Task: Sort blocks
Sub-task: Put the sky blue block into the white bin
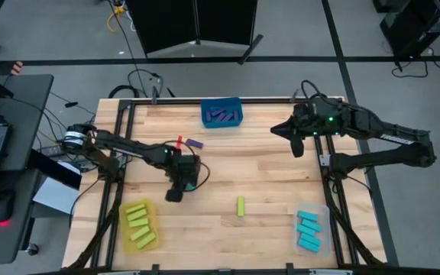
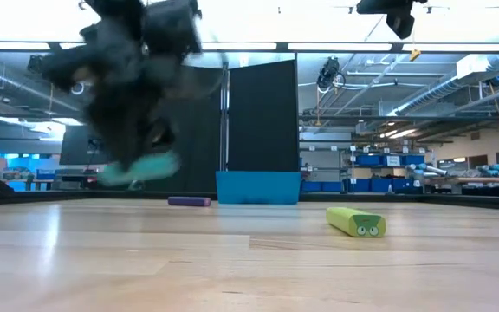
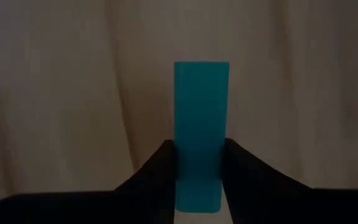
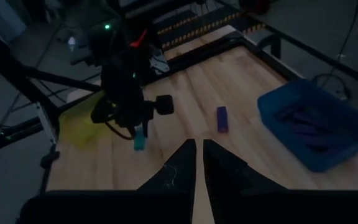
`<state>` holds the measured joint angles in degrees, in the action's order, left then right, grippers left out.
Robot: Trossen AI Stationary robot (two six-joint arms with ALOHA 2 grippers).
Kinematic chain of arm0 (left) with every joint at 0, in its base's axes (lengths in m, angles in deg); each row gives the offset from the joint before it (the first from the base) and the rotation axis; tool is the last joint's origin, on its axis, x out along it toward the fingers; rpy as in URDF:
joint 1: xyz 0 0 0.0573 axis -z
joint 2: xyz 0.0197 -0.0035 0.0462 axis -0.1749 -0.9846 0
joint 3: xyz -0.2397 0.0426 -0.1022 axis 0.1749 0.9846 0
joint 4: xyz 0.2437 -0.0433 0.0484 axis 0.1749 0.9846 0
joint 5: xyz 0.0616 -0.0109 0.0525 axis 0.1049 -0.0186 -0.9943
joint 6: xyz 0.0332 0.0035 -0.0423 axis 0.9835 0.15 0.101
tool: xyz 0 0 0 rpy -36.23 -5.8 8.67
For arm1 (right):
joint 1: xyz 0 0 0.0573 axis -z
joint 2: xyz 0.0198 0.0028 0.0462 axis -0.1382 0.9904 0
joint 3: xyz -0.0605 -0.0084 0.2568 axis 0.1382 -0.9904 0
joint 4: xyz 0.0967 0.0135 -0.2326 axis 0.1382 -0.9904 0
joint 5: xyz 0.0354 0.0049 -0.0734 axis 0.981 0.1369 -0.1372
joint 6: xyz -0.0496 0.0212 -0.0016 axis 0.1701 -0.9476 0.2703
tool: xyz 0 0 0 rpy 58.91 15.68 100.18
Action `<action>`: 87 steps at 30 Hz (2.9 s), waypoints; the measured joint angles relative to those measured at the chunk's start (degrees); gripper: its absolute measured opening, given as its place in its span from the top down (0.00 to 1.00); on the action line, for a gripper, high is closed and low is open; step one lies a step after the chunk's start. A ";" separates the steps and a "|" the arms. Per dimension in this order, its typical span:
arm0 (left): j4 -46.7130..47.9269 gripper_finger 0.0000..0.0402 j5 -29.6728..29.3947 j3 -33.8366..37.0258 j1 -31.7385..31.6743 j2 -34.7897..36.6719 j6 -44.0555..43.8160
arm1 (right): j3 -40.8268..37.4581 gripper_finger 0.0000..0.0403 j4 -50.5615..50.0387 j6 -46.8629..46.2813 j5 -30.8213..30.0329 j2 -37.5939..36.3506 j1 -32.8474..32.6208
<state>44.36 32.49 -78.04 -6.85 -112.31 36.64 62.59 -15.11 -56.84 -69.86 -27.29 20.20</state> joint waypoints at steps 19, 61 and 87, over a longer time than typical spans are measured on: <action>-58.63 0.75 -0.37 -3.26 -12.23 11.08 -26.74 | -0.01 0.78 21.74 -10.87 2.85 5.38 -3.01; -55.30 0.75 9.63 -20.01 -18.09 3.72 -28.36 | 6.17 0.52 44.82 -8.79 -9.23 21.93 -5.05; -54.67 0.44 9.81 -19.92 -18.25 3.65 -24.84 | 21.12 0.70 10.66 -1.33 -9.25 20.31 -8.60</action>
<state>-10.31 42.30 -97.96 -25.10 -108.66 11.80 83.71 -4.44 -58.17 -79.12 -6.97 11.60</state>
